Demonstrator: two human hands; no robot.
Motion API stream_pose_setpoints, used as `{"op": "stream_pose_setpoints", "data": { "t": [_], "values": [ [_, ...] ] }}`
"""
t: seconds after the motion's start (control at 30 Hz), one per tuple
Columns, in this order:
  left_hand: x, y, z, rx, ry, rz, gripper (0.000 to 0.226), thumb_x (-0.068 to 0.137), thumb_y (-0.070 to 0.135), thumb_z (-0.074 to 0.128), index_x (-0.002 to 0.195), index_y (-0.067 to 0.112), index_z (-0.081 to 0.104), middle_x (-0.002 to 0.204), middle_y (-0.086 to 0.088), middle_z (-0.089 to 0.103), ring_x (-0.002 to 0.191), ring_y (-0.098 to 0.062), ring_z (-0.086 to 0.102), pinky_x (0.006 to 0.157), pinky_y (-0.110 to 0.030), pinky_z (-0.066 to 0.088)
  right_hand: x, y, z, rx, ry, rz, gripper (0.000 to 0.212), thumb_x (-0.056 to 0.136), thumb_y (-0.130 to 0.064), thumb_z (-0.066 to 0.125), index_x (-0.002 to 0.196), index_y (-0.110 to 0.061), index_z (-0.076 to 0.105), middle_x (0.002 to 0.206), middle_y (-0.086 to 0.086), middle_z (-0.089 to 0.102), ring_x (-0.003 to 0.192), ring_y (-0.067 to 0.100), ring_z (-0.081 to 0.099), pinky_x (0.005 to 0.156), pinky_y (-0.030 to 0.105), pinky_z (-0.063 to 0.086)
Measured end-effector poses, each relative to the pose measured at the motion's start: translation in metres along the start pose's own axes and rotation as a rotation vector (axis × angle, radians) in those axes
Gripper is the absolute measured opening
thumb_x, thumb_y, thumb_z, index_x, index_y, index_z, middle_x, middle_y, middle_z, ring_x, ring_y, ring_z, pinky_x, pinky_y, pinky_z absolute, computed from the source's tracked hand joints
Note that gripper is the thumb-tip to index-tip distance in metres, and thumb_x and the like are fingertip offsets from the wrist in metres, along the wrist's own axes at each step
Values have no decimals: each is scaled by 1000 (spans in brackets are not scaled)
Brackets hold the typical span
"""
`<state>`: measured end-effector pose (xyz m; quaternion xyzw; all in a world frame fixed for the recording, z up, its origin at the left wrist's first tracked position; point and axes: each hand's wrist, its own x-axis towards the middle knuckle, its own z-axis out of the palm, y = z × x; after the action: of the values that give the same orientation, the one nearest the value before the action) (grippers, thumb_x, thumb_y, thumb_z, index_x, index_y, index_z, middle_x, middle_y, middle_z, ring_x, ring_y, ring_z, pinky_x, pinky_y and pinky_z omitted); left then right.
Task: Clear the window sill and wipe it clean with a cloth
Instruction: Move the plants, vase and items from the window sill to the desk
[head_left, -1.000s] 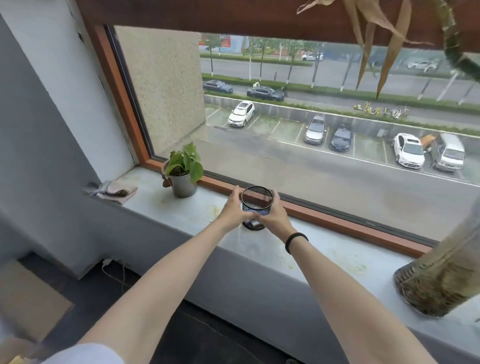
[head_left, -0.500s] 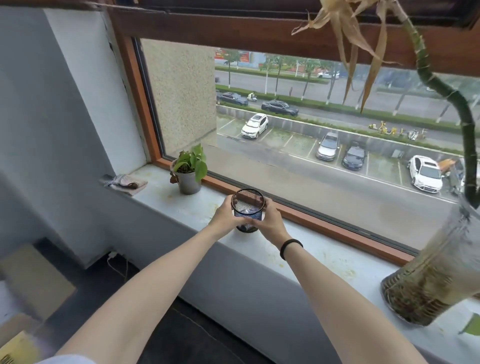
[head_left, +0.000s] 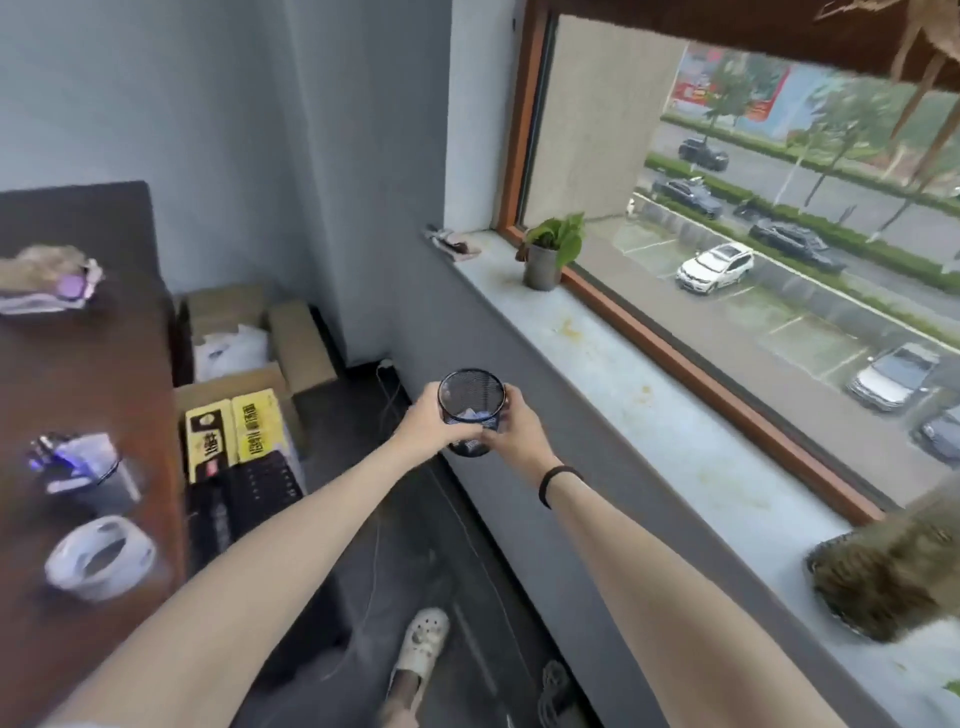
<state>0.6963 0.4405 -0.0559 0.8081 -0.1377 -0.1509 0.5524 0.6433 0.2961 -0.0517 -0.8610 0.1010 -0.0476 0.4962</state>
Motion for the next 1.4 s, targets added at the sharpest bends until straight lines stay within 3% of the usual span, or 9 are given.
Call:
{"op": "stream_pose_setpoints", "data": {
  "t": [0.2,0.47,0.53,0.6,0.73,0.83,1.03,1.2,1.4],
  "values": [
    [-104,-59,-77,63,196,-188,68,61,36,85,114,24,46,111,8,60,104,-11,58,90,-29,47,-47,-31,102,-8,-289,-69,67,71,-6,76,128,-8,42,122,10,60,109,24,58,94,29,45],
    [-216,-109,-145,9,387,-357,55,70,11,81,109,16,43,99,4,55,92,-11,55,66,-10,43,-100,-64,221,-80,-535,-141,69,73,-10,77,131,-6,39,125,9,57,113,22,55,82,19,39],
    [-238,-123,-160,-18,437,-376,50,67,6,82,101,20,47,98,0,60,90,-16,59,71,-18,49,-111,-72,248,-96,-574,-158,70,73,-8,77,131,-5,39,126,10,57,114,25,55,81,19,37],
    [-257,-140,-176,-27,481,-399,54,65,7,83,102,26,49,100,-1,63,93,-19,62,83,-33,52,-121,-79,277,-107,-595,-154,71,71,-7,77,131,-6,39,125,12,57,113,26,55,81,18,37],
    [-280,-166,-204,-78,514,-444,58,67,3,81,111,20,48,106,3,61,98,-14,60,78,-14,48,-137,-90,326,-132,-601,-119,74,67,-13,80,130,-10,41,121,13,57,110,28,57,90,31,46],
    [-287,-183,-220,-79,504,-457,61,67,7,81,116,19,47,110,4,61,100,-14,60,82,-21,48,-144,-94,351,-133,-585,-91,76,67,-15,80,131,-15,39,121,12,58,109,28,58,93,39,49],
    [-288,-219,-250,-39,498,-490,67,63,13,83,118,25,46,111,6,60,104,-19,60,92,-36,49,-149,-105,389,-120,-569,-19,72,77,-11,70,139,-14,33,125,11,58,113,29,57,93,30,46],
    [-289,-232,-256,-45,453,-484,68,61,15,83,117,26,46,112,5,62,104,-19,61,92,-38,49,-150,-100,396,-135,-580,33,66,80,-2,66,138,-7,34,125,11,56,111,23,54,77,6,32],
    [-288,-237,-264,-19,422,-496,73,51,28,82,115,28,47,114,4,63,104,-20,61,90,-42,50,-158,-100,407,-194,-558,89,70,81,-14,64,141,-20,29,124,12,56,111,28,56,87,21,39]
  ]
}}
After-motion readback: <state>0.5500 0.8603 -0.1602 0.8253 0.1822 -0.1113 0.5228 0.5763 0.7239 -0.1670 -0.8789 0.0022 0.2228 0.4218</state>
